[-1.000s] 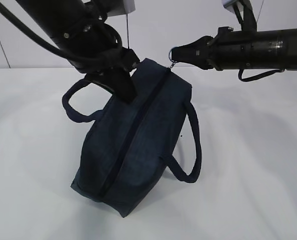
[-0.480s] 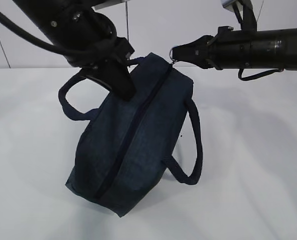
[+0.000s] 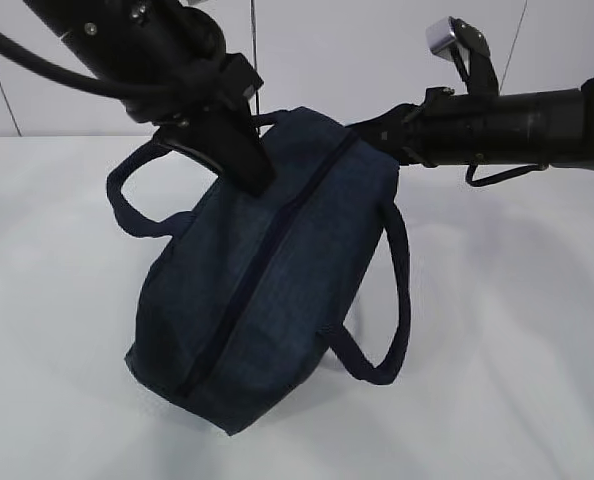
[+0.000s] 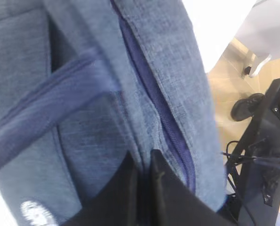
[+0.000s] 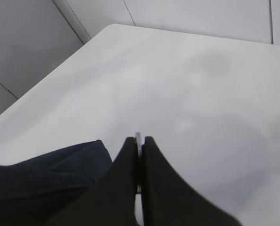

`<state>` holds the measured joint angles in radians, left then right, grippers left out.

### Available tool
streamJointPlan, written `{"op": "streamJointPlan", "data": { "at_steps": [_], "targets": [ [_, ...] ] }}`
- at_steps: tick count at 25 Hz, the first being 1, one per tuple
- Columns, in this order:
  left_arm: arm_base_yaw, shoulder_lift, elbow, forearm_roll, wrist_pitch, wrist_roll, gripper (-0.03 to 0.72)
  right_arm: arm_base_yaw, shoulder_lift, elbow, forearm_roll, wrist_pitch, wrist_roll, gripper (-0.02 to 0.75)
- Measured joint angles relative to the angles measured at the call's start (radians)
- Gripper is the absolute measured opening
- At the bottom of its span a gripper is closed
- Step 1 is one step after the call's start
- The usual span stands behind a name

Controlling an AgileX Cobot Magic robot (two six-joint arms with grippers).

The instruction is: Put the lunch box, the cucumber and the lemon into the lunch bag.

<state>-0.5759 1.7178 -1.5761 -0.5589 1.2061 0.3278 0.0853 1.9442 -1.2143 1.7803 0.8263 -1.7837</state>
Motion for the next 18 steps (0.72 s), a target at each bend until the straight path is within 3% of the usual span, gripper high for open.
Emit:
{"op": "streamJointPlan", "data": {
  "at_steps": [18],
  "targets": [
    [0.000, -0.021, 0.000, -0.005, 0.009, 0.000, -0.008, 0.000, 0.044, -0.044, 0.006, 0.092, -0.001, 0.000]
  ]
}}
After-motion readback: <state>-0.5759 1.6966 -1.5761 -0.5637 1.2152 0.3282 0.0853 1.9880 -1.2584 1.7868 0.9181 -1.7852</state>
